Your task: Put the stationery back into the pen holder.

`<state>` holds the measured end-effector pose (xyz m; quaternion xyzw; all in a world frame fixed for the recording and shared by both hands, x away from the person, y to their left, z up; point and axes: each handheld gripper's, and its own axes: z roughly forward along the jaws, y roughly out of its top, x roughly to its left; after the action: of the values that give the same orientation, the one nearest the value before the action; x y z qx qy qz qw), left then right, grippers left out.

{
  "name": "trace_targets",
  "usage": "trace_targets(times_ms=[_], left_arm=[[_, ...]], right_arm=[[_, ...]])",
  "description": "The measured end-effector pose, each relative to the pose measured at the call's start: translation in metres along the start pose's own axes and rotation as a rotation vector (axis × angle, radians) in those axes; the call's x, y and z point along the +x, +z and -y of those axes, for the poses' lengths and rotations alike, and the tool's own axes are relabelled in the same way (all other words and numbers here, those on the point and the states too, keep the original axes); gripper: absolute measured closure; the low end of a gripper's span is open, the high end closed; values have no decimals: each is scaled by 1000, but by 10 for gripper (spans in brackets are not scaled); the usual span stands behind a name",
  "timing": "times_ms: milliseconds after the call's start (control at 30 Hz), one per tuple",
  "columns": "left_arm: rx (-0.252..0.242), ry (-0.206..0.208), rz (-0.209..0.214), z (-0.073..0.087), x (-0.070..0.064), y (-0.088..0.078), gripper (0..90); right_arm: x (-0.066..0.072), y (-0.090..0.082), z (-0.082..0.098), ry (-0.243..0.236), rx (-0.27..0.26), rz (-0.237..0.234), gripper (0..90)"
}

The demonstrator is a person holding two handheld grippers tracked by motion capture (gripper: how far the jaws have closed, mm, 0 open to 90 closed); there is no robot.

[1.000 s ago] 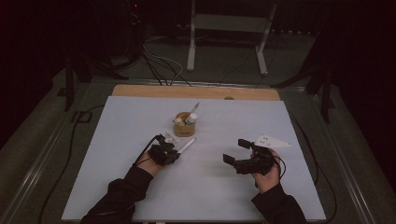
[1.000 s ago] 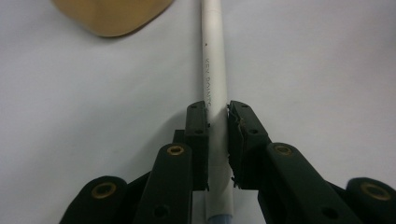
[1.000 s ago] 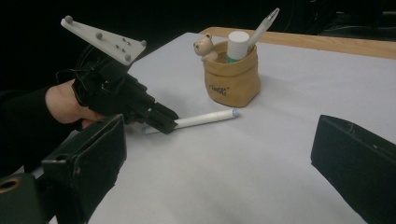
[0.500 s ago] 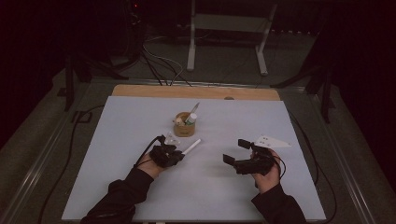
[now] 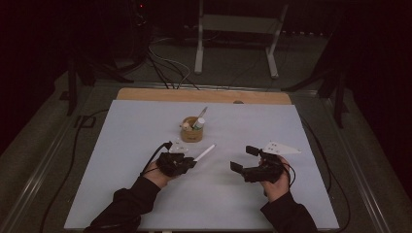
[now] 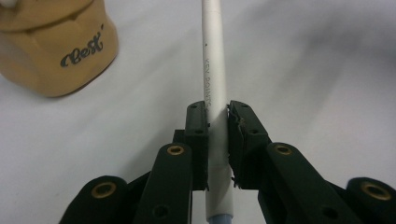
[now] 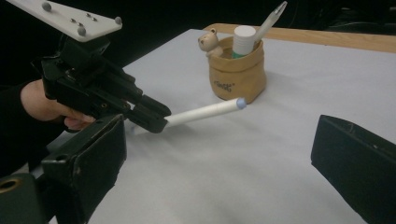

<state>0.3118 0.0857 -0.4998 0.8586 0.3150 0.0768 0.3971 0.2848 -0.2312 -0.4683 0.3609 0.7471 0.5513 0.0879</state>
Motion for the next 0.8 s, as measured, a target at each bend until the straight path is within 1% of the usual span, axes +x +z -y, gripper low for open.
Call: trace_targets(times_ms=[33, 67, 100, 167, 233, 300, 333, 367, 400, 433, 467, 500, 533, 567, 600, 633, 667, 733, 800], left_arm=[[-9, -6, 3, 0, 0, -1, 800], [-12, -2, 3, 0, -1, -2, 801], [-26, 1, 2, 0, -1, -3, 801], [-34, 9, -8, 0, -3, -5, 800], [-55, 11, -7, 0, -4, -7, 800], [-64, 12, -4, 0, -5, -9, 800], [-71, 6, 4, 0, -5, -10, 800], [-79, -3, 21, 0, -5, -12, 800], [-79, -3, 21, 0, -5, -12, 800], [-91, -23, 40, 0, -5, -14, 800], [-91, -23, 40, 0, -5, -14, 800], [-102, -38, 54, 1, -5, -15, 800], [-102, -38, 54, 1, -5, -15, 800], [-116, -61, 75, 1, -4, -18, 800], [-127, -79, 83, 2, -2, -20, 800], [-127, -79, 83, 2, -2, -20, 800], [-147, -81, 77, 2, -2, -23, 800], [-153, -88, 81, 3, -2, -24, 800], [-177, -93, 85, 3, -2, -27, 800]], right_arm=[[0, 0, 0, 0, 0, -2, 31], [0, 0, 0, 3, -3, -6, 31], [0, 0, 0, 6, -3, -13, 28], [1, -1, 0, 10, -12, -18, 22], [1, -1, -1, 9, -16, -15, 16], [1, -1, -1, 11, -18, -16, 16], [1, -2, -1, 17, -25, -19, 12], [1, -3, -2, 18, -26, -14, 3], [1, -3, -2, 18, -26, -14, 3], [1, -3, -2, 22, -33, -14, 3], [1, -3, -2, 22, -33, -14, 3], [2, -3, -2, 21, -32, -11, 3], [2, -4, -2, 22, -31, -12, 2], [2, -4, -2, 24, -31, -10, 0], [2, -4, -2, 23, -28, -10, 0], [2, -4, -2, 23, -27, -10, 0], [2, -4, -2, 22, -25, -6, 0], [2, -3, -2, 22, -23, -4, 0], [2, -3, -2, 27, -23, -5, 0]])
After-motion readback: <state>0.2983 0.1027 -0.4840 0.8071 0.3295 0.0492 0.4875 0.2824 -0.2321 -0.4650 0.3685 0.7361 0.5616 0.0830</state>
